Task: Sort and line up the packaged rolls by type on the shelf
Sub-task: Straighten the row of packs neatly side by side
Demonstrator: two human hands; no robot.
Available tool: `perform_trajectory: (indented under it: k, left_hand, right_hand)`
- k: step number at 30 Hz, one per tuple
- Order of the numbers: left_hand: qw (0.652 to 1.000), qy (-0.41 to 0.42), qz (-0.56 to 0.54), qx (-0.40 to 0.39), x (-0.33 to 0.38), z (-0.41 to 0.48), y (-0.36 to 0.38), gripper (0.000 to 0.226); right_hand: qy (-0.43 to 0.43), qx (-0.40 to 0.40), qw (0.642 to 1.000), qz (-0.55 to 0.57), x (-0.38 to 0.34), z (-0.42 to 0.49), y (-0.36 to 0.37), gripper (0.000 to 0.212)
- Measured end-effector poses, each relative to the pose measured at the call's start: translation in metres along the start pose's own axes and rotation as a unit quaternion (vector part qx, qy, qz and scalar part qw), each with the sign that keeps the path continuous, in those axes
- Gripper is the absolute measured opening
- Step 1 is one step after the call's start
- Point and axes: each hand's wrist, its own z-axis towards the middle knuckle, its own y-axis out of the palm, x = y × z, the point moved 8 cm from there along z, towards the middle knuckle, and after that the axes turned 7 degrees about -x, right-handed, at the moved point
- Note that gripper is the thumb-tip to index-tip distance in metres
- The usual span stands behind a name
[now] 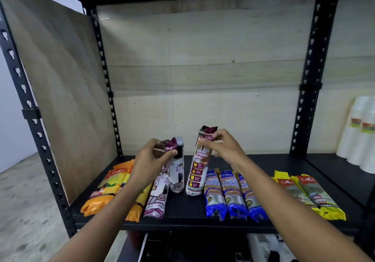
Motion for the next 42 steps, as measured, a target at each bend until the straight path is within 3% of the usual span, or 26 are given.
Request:
perform_trajectory:
  k: [3,8,16,23,26,28,31,34,38,42]
  left_hand:
    - [0.997,-0.063,-0.028,0.026,-0.016,0.018,0.001,0.039]
    - [0.991,-0.131,0.003,-0.011,-0.052,0.046,0.024,0.046]
    - [0.967,-0.206,0.124,-0.088,-0.108,0.055,0.073,0.054]
    - [0.933,-0.178,0.282,-0.133,-0.114,0.045,0.094,0.057]
    - [0.952,-0.160,0.241,-0.101,-0.112,0.037,0.084,0.054]
    - [0.964,-0.126,0.215,-0.092,-0.101,0.023,0.072,0.059]
    - [0.957,-0.072,0.267,-0.084,-0.079,-0.012,0.051,0.060]
    - [0.958,-0.027,0.245,-0.149,-0.061,-0.060,0.043,0.063]
    - [0.916,0.061,0.306,-0.254,-0.050,-0.100,0.054,0.080]
    - [0.902,0.108,0.329,-0.258,-0.056,-0.100,0.062,0.074]
  right_hand:
    - [0.011,0.026,1.000,0.003,0.001,0.000,0.002,0.058]
    - [0.000,0.032,0.999,-0.010,0.002,0.005,0.004,0.058]
    - [0.018,0.024,0.999,0.023,0.013,0.019,0.007,0.041]
    - [0.100,-0.022,0.992,0.068,0.031,0.036,0.022,0.028]
    - [0.122,-0.042,0.992,0.009,0.041,0.040,0.026,0.034]
    - [0.117,-0.042,0.992,-0.031,0.044,0.042,0.029,0.027]
    - [0.129,-0.051,0.988,-0.072,0.057,0.045,0.031,0.031]
    - [0.137,-0.063,0.981,-0.125,0.070,0.047,0.034,0.048]
    - [0.144,-0.127,0.970,-0.150,0.079,0.046,0.051,0.033]
    - [0.117,-0.156,0.943,-0.270,0.085,0.045,0.062,0.030]
